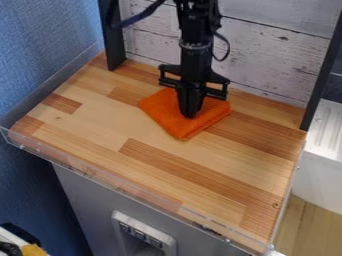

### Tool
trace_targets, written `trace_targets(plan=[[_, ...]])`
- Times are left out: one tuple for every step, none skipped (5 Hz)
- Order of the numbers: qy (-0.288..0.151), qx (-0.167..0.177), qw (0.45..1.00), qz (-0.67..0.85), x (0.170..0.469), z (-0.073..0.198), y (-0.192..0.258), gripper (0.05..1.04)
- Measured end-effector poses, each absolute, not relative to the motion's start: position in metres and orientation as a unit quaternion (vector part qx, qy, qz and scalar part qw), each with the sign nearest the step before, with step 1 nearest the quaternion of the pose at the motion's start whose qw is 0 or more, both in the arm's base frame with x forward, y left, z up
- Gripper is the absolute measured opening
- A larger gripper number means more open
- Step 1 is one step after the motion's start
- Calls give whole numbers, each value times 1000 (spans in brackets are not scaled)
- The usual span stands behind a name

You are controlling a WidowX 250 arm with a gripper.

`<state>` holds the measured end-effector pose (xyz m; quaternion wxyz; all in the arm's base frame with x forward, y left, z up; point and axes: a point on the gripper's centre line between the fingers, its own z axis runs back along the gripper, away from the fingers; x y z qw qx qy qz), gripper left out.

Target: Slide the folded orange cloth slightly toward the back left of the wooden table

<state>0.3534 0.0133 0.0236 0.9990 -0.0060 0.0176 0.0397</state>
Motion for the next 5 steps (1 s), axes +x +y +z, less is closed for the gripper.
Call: trace_targets(plan=[[23, -3, 999, 38, 354, 12, 14, 63], [14, -3, 999, 37, 357, 11, 14, 63], [10, -1, 999, 31, 355, 9, 16, 63], [10, -2, 1000, 25, 355, 8, 18, 63], [3, -1, 1000, 19, 358, 10, 21, 63]])
